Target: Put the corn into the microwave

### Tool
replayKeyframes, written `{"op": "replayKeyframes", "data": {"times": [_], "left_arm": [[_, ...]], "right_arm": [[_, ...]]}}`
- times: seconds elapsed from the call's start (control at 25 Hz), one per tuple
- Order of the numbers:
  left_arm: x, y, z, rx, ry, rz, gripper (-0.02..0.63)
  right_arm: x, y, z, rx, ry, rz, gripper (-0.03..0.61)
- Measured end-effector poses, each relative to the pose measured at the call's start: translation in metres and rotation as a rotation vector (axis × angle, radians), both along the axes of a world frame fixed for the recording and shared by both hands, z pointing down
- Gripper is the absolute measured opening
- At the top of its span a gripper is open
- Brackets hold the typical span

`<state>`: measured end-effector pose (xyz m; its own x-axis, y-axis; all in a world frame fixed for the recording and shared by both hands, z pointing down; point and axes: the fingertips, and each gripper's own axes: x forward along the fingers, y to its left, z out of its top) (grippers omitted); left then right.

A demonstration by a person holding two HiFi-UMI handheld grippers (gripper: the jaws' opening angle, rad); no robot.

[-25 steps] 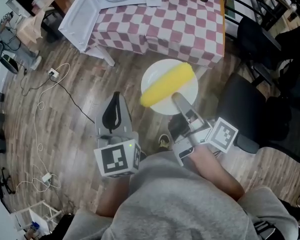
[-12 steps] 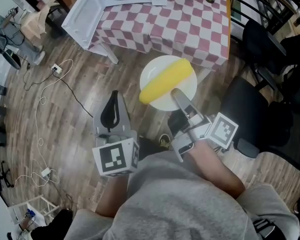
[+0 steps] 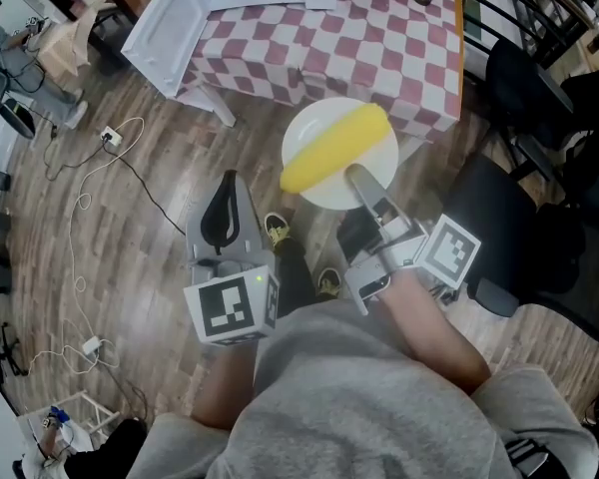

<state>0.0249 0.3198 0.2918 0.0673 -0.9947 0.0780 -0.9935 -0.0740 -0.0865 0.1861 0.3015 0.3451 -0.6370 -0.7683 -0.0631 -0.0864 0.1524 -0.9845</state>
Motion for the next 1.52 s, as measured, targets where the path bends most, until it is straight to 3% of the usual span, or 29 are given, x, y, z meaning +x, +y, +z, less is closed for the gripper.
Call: {"op": "replayKeyframes", "data": {"times": [0.84, 1.52], "left_arm": [[-0.083, -0.162, 0.013, -0.045, 0.028, 0.003, 0.011], [-0.114, -0.251, 0.013, -0.068, 0.025, 0.07, 0.011]], "right_arm": [[-0.08, -0.15, 0.01, -0.036, 0.012, -0.002, 0.028], [-0.124, -0.233, -0.008, -0.013, -0.047, 0.024, 0.029]]}}
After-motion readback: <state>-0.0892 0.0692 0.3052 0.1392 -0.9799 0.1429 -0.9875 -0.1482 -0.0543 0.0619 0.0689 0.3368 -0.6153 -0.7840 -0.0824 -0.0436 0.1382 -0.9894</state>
